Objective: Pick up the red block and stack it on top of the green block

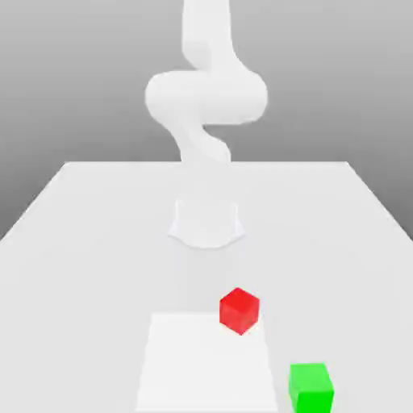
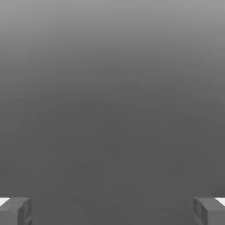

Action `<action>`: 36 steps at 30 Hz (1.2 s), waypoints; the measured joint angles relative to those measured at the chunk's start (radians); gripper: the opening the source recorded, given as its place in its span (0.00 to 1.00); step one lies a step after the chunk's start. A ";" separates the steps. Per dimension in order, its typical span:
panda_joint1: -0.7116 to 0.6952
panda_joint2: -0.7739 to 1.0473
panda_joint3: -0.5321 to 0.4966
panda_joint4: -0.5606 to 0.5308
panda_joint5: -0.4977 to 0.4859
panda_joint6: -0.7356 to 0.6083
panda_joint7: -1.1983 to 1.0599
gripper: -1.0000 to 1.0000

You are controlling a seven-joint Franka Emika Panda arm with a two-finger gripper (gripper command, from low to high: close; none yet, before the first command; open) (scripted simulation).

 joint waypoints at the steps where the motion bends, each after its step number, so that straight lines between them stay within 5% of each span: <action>1: 0.012 0.029 -0.002 -0.032 -0.006 0.024 -0.027 0.50; 16: 0.197 0.511 -0.076 -0.525 -0.031 0.409 -0.507 0.50; 23: 0.192 0.870 -0.029 -0.549 0.047 0.698 -0.638 0.50; 24: 0.183 0.902 -0.019 -0.546 0.051 0.725 -0.642 0.00; 31: 0.179 0.907 -0.015 -0.545 0.048 0.728 -0.639 0.00; 36: 0.177 0.752 -0.022 -0.567 0.014 0.594 -0.615 0.00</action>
